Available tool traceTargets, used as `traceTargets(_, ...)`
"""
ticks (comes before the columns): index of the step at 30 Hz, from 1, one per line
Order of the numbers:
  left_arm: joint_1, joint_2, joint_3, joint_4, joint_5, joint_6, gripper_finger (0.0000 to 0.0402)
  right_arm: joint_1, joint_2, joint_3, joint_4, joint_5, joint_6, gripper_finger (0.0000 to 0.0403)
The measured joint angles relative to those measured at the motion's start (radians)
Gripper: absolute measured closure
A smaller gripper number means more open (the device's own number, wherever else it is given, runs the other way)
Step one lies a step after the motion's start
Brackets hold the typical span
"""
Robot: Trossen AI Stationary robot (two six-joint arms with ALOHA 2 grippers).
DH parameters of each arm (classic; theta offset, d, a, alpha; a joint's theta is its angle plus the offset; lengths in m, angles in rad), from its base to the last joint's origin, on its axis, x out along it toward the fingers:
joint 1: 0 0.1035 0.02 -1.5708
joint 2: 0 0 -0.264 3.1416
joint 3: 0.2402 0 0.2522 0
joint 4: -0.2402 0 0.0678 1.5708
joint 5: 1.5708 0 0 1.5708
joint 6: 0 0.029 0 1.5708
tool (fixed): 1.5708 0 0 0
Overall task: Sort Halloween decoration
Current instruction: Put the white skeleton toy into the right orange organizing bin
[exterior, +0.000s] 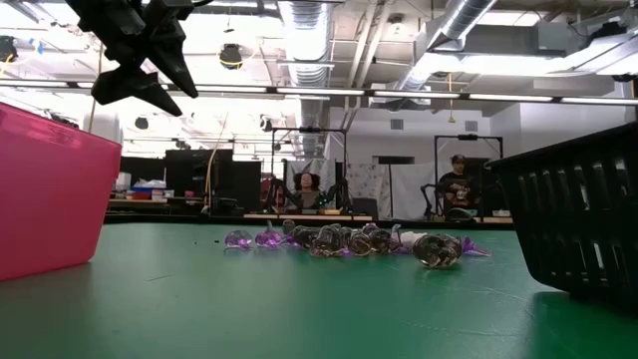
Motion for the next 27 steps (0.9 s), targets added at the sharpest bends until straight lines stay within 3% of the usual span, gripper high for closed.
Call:
traceTargets(9, 0.000, 0.000, 0.000, 0.000, 0.005, 0.004, 0.0217, -0.003, -0.001, 0.000, -0.003, 0.081, -0.020, 0.0236)
traceTargets(27, 0.000, 0.000, 0.000, 0.000, 0.004, 0.014, 0.0183, -0.053, -0.002, 0.000, 0.009, 0.080, -0.146, 0.0211)
